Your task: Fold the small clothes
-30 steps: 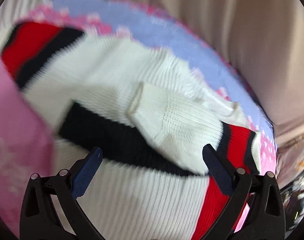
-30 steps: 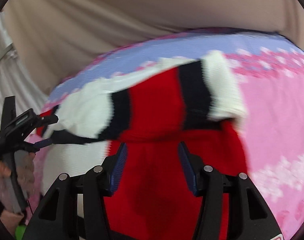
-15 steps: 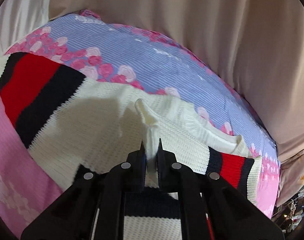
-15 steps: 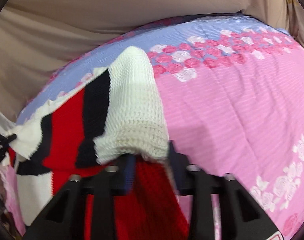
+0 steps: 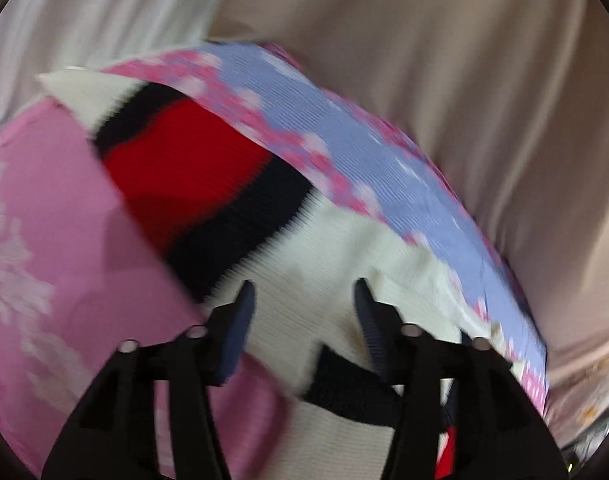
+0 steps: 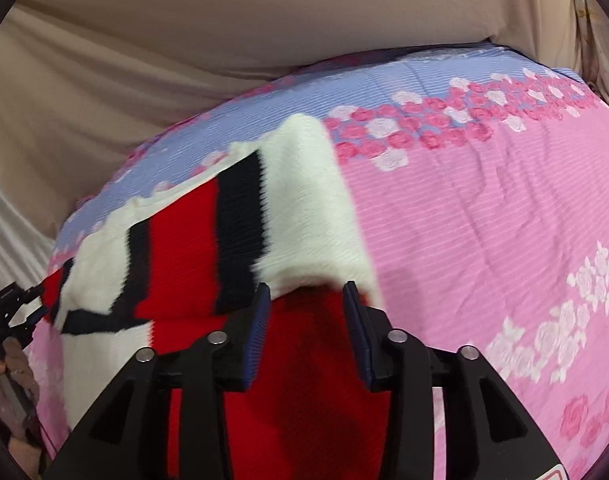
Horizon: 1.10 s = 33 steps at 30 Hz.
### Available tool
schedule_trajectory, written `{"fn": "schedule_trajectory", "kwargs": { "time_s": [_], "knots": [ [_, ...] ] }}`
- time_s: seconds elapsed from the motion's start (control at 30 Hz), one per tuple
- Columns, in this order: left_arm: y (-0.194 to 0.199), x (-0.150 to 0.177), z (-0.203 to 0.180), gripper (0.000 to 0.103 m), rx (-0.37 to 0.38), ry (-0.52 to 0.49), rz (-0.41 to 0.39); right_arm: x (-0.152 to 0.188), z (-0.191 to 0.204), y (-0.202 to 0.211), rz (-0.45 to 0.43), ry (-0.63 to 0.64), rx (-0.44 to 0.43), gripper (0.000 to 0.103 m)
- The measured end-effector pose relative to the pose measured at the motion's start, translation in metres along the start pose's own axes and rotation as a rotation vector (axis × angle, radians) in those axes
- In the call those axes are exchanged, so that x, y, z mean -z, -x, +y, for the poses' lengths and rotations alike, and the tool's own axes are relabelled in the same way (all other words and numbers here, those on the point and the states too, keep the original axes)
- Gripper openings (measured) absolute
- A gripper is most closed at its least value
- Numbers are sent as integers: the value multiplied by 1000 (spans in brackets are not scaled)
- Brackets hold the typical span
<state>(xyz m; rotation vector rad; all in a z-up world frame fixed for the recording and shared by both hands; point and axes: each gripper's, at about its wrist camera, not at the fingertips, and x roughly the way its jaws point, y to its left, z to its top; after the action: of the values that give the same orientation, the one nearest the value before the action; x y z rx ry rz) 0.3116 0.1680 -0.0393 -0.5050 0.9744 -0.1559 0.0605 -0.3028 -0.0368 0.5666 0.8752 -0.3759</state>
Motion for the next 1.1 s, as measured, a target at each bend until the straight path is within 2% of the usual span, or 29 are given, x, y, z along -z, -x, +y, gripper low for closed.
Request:
{"fn": "schedule_trajectory", "kwargs": {
  "time_s": [0.2,0.27,0.33,0.4,0.43,0.47,0.53,0.6,0.67,0.73,0.8,0.83,0.87,0.97,1.03,1.1],
  "knots": [
    [-7,-69,102,62,-150,212,-77,49,77,9,101,158,-130,45],
    [-19,-81,119,60,-148,262,-84,66,100,9,139,205,-164,46],
    [-34,-87,127,52,-114,304,-61,82,120,7,178,251,-188,47],
    [-48,-87,131,23,-81,343,-32,94,135,9,197,288,-205,47],
    [-50,-88,131,16,-98,352,-52,96,139,10,198,297,-206,47],
    [-54,-88,130,11,-82,366,-45,98,143,13,195,308,-208,47],
    [-51,-89,125,3,-80,378,-60,97,143,17,183,320,-207,49],
    [-33,-94,111,3,-79,329,-108,95,137,22,168,305,-196,50],
    [-7,-99,70,3,-62,202,-175,92,127,22,158,279,-189,51],
    [22,-96,14,3,-12,58,-229,87,117,22,146,249,-178,51],
    [42,-87,-37,3,82,-42,-242,81,108,19,135,224,-168,51],
    [54,-73,-80,3,159,-125,-240,78,103,20,127,208,-164,51],
    [60,-63,-103,3,198,-171,-239,76,97,22,118,193,-161,51],
    [64,-11,-193,3,362,-321,-157,70,78,26,84,158,-132,51],
    [52,40,-240,7,431,-406,-70,67,59,28,68,125,-105,51],
    [20,106,-273,17,398,-513,62,65,40,32,55,95,-76,51]
  ]
}}
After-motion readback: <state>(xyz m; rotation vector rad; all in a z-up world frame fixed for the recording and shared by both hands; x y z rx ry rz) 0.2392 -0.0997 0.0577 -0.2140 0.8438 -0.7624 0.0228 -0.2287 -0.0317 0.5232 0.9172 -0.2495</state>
